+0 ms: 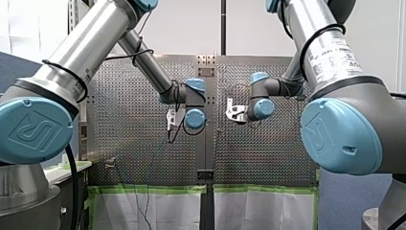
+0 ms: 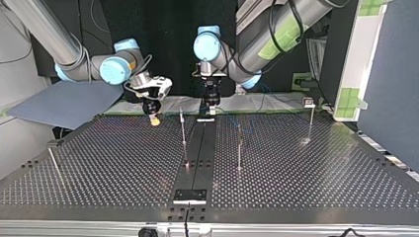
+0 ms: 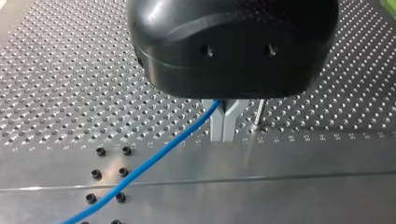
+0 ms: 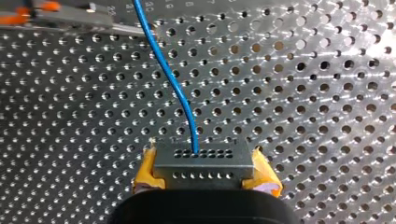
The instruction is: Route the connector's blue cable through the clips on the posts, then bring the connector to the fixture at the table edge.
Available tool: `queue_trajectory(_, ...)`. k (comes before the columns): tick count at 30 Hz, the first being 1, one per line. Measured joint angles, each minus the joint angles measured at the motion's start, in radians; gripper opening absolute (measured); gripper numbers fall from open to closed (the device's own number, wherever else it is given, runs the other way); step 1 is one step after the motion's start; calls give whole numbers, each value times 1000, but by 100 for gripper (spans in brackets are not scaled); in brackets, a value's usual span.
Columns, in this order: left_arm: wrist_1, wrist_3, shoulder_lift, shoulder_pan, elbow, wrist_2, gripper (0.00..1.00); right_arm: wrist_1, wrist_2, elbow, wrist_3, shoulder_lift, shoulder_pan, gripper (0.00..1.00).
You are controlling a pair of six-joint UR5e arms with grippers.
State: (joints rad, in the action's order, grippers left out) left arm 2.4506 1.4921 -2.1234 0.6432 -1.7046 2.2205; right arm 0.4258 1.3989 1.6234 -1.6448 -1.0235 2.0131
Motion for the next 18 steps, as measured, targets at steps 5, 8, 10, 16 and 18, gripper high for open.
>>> queue_trajectory(5,3,11,-7,9,0,-12,0,1,0,23,5,-15,1,0)
queue_trajectory(8,3,15,-21,13,0,-17,0,10,1,43,2,-34,1,0)
queue_trajectory(10,-1,23,-35,19,0,-18,0,20,0,57,-6,-48,1,0)
queue_trajectory(16,-11,34,-58,34,-1,-20,0,44,-3,95,-21,-91,5,0)
queue_trajectory(18,-11,35,-59,37,-1,-19,0,50,-3,105,-24,-95,7,0)
